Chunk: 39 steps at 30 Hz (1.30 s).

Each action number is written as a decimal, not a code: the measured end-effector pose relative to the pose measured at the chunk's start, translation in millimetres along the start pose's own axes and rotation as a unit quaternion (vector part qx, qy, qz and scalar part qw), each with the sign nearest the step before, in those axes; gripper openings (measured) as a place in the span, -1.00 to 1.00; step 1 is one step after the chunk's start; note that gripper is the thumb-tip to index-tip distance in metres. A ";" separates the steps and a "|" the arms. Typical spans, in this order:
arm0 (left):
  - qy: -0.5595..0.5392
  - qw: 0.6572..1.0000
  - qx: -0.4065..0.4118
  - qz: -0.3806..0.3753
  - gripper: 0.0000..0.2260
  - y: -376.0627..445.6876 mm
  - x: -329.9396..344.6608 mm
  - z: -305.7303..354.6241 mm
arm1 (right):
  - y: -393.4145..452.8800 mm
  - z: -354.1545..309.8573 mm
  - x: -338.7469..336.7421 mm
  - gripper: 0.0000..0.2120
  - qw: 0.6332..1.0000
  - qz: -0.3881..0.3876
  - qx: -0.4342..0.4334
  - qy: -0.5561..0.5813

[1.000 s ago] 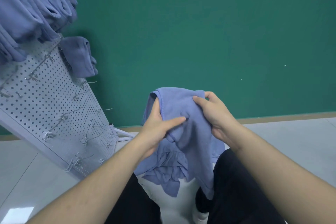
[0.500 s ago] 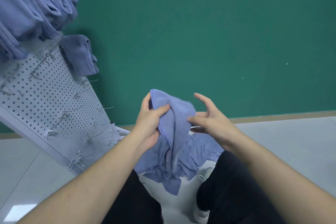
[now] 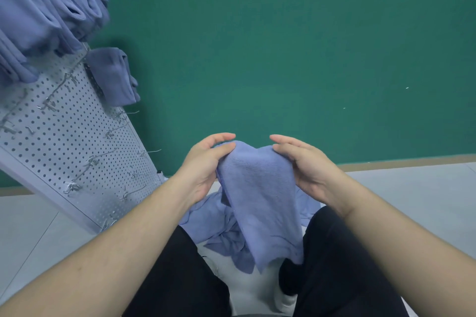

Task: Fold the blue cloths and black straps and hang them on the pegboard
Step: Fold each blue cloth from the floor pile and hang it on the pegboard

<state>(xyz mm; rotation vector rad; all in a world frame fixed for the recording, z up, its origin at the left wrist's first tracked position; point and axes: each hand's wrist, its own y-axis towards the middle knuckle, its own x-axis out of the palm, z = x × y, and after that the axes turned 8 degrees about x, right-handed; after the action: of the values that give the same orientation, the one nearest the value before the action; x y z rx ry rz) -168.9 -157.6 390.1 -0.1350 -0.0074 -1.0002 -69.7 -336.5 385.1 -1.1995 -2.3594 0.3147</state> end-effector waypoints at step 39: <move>0.231 0.963 -0.020 -0.135 -0.76 11.3 6.8 20.8 | 4.1 -62.9 -21.9 -0.74 0.873 -0.010 0.044 -0.485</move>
<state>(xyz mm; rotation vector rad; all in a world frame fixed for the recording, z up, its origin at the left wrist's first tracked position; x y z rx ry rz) -154.6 -154.9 409.9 0.0682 0.4320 -1.2864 -24.0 -352.3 431.0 -1.1043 -3.1069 1.2483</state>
